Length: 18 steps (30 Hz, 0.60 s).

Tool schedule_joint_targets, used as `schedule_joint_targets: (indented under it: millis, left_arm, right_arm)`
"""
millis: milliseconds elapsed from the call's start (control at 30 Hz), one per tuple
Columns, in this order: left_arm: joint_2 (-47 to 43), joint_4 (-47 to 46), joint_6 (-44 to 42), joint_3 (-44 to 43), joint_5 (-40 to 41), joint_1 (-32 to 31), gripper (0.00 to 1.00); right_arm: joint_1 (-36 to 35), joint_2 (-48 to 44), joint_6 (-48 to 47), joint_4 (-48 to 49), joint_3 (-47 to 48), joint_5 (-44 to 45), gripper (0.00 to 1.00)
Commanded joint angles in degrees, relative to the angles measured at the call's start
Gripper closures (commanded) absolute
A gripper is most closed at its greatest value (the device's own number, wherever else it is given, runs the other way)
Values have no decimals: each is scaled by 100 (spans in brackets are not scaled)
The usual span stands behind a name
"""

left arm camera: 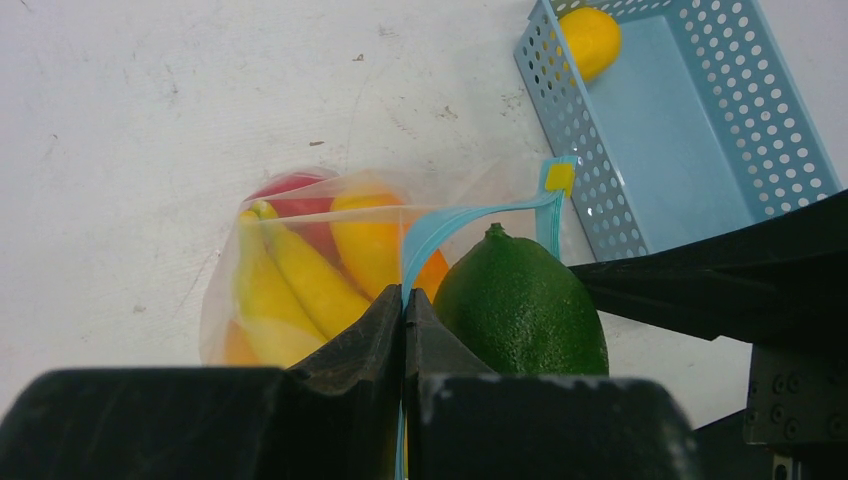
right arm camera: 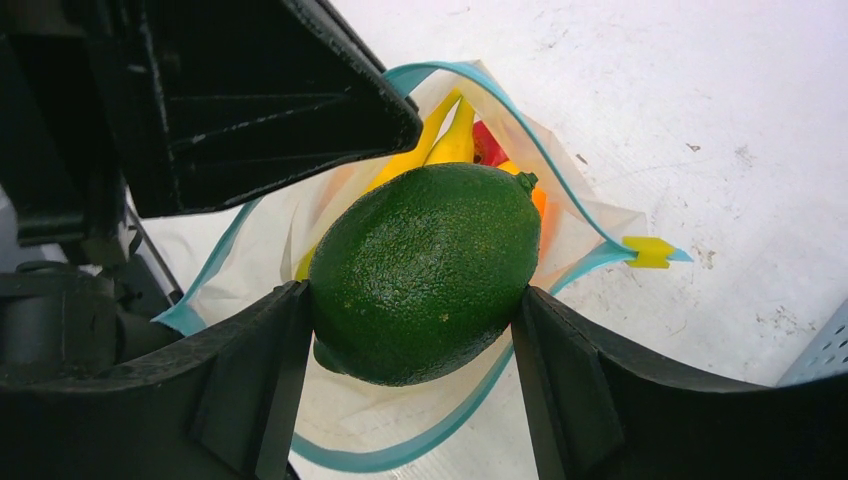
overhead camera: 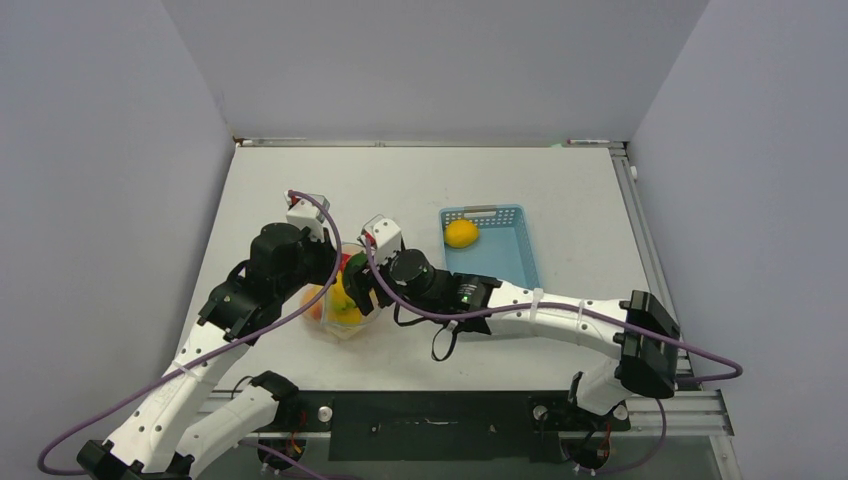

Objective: Place the food in the zip-top bag and seal the zipper
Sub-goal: Place the fake fruit in the zipper food storage bag.

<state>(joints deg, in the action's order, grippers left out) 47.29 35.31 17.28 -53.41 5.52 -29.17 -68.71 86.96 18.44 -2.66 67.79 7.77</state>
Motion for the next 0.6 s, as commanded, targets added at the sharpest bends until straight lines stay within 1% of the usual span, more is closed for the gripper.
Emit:
schedule_joint_targets:
  millis: [0, 67, 167, 267, 333, 400, 567]
  left_arm:
    - [-44, -161, -84, -120, -68, 25, 100]
    - [-44, -163, -90, -119, -64, 25, 100]
    - [-45, -157, -84, -126, -60, 21, 100]
    - [-44, -160, -84, -120, -53, 23, 100]
    - [-44, -163, -89, -121, -59, 25, 100]
    - [-44, -160, -84, -119, -54, 25, 100]
    - [-44, -161, -84, -125, -51, 25, 100]
  right_arm:
    - [-24, 142, 2, 407, 383, 448, 68]
    - [-24, 234, 32, 368, 441, 565, 56]
    - [-15, 312, 88, 359, 472, 710, 35]
    - [-5, 326, 124, 386, 459, 760, 21]
    - [-7, 317, 134, 397, 455, 778, 15]
    - [-10, 304, 146, 402, 454, 773, 12]
    - [-10, 242, 179, 428, 430, 747, 9]
